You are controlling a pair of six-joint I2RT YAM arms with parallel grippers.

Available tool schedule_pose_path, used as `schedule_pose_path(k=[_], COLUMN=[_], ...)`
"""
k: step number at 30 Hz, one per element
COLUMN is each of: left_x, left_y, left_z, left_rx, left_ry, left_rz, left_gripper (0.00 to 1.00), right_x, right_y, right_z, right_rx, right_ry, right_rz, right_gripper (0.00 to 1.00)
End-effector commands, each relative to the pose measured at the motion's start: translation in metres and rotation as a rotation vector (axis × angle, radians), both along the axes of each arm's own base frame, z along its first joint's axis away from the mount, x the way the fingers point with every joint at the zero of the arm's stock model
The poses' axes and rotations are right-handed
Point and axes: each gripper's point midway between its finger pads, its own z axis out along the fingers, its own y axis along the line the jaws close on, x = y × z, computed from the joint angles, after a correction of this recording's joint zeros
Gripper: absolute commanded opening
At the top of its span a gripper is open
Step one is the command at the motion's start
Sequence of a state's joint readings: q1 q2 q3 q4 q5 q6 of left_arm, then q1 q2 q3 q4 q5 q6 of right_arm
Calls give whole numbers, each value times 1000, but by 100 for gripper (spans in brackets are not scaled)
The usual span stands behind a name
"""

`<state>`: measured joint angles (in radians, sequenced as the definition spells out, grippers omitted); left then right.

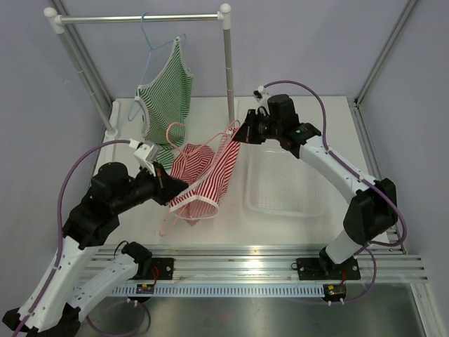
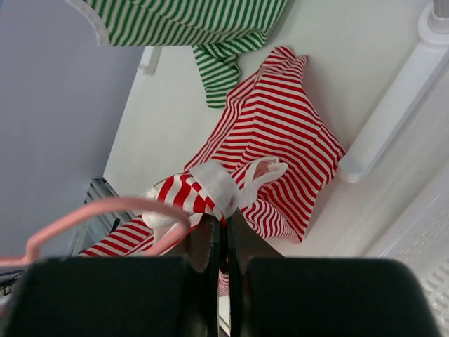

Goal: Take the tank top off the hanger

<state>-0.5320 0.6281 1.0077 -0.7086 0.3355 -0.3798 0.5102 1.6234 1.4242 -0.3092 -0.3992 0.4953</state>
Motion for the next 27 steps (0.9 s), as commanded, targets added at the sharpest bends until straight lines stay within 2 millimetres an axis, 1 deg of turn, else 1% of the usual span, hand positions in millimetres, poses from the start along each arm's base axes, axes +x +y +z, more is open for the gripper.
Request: schedule_pose_path(k=[1,2,3,5,6,8,9,10,12,13,14,17,18,20,21,22,23,24,25,26,27], left_x=[6,14,15,13,12,11,8,7,6,7,13,23,27,39,45,55,62,68,75,87,94], left_y=[-13,-10,-7,-2,0,3,5,5,6,7,10,11,9,5,4,0,0,-2,-4,-6,-6], left_z=[50,48,48,47,48,48,55,55,65,68,74,86,98,105,114,114,117,126,129,128,136], left_rx=[-68,-44,-27,-8,-8,-20,-42,-47,-76,-87,-106,-149,-180,-202,-231,-234,-246,-276,-285,-288,-303], left_ry=[-147,-140,-145,-151,-156,-170,-201,-205,-234,-245,-264,-293,-329,-345,-377,-376,-390,-430,-445,-448,-469], left_rz=[-64,-28,-13,-3,3,21,24,20,32,45,80,127,132,155,168,181,199,210,221,249,268], left_gripper=[0,0,0,0,0,0,0,0,0,0,0,0,0,0,0,0,0,0,0,0,0], right_x=[-1,7,10,20,22,23,22,18,16,8,2,-28,-53,-77,-91,-108,-116,-127,-138,-144,-148], right_y=[-9,-18,-25,-38,-38,-33,-29,-23,-16,-10,1,26,43,54,56,61,62,59,60,57,53], right_z=[58,56,56,53,52,46,44,37,35,30,36,39,46,47,57,51,54,63,56,51,52], right_rx=[90,67,58,35,25,32,47,63,106,131,172,196,200,188,200,199,204,214,197,168,153], right_ry=[-149,-158,-155,-141,-139,-117,-107,-79,-58,-34,-44,-51,-71,-107,-139,-129,-149,-179,-177,-189,-206], right_rz=[0,-48,-69,-103,-104,-81,-63,-30,-7,34,65,195,268,339,366,399,417,429,440,448,437], right_gripper=[0,0,0,0,0,0,0,0,0,0,0,0,0,0,0,0,0,0,0,0,0])
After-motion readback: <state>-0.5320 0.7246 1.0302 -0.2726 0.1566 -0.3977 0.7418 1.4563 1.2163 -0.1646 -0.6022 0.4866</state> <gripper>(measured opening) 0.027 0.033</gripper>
